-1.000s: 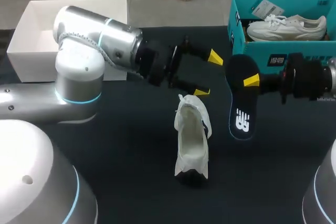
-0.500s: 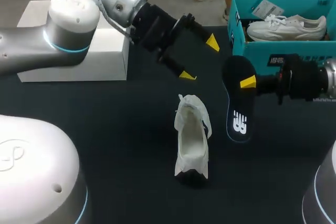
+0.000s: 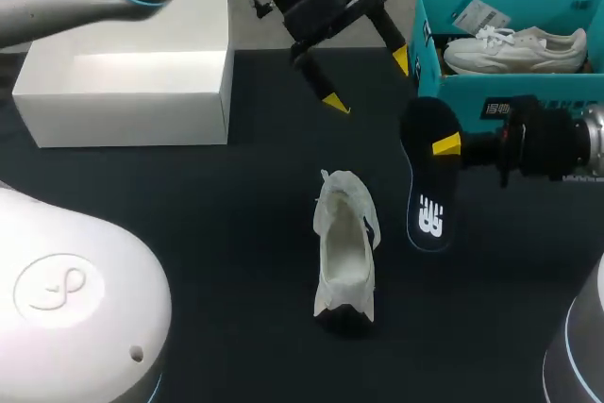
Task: Take the shoe out of the shoebox, open the shoe tongue, remove and reinsert the insole, then place the shoe into the shoebox
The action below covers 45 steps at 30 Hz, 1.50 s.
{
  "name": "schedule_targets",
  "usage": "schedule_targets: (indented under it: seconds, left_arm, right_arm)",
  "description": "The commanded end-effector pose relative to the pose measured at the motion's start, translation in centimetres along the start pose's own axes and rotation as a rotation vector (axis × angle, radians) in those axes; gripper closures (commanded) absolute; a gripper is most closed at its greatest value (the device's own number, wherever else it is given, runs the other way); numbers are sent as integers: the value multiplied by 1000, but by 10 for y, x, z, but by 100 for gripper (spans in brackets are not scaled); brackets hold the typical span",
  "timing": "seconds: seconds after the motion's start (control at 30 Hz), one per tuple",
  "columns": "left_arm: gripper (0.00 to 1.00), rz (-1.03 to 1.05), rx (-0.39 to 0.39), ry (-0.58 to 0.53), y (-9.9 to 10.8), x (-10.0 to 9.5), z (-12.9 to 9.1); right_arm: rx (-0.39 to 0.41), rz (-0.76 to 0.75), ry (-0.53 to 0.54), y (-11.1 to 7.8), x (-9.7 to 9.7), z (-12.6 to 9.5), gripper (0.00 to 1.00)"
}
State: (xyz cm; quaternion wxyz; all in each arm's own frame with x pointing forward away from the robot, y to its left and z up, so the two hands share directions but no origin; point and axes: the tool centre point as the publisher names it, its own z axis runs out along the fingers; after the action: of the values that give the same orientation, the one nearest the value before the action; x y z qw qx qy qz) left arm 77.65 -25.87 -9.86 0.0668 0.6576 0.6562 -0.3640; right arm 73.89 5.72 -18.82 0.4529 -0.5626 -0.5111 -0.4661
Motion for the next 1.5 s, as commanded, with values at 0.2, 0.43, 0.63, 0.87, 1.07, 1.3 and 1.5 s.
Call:
schedule_targets:
  seconds: [0.2, 0.43, 0.63, 0.87, 1.07, 1.3, 1.5]
  left_arm:
    - [0, 10, -44, 130, -1, -4, -2]
    - [0, 60, -159, 343, 3, -17, -2]
    - [0, 27, -218, 425, 0, -25, 1]
    - [0, 18, -246, 462, 1, -24, 17]
    - [0, 21, -282, 500, 6, -18, 29]
    - [0, 34, -331, 485, 14, -20, 30]
    - [0, 138, -347, 523, 13, -27, 34]
  right_arm:
    - [17, 8, -2, 1, -1, 6, 100]
    - [23, 13, -4, -1, 0, 7, 100]
    - [24, 13, -6, -2, -2, 15, 100]
    - [39, 2, -15, -3, -6, 28, 100]
    - [38, 1, -11, -4, -14, 31, 100]
    - [32, 5, -4, -3, -16, 32, 100]
    - [36, 7, -1, -2, -17, 31, 100]
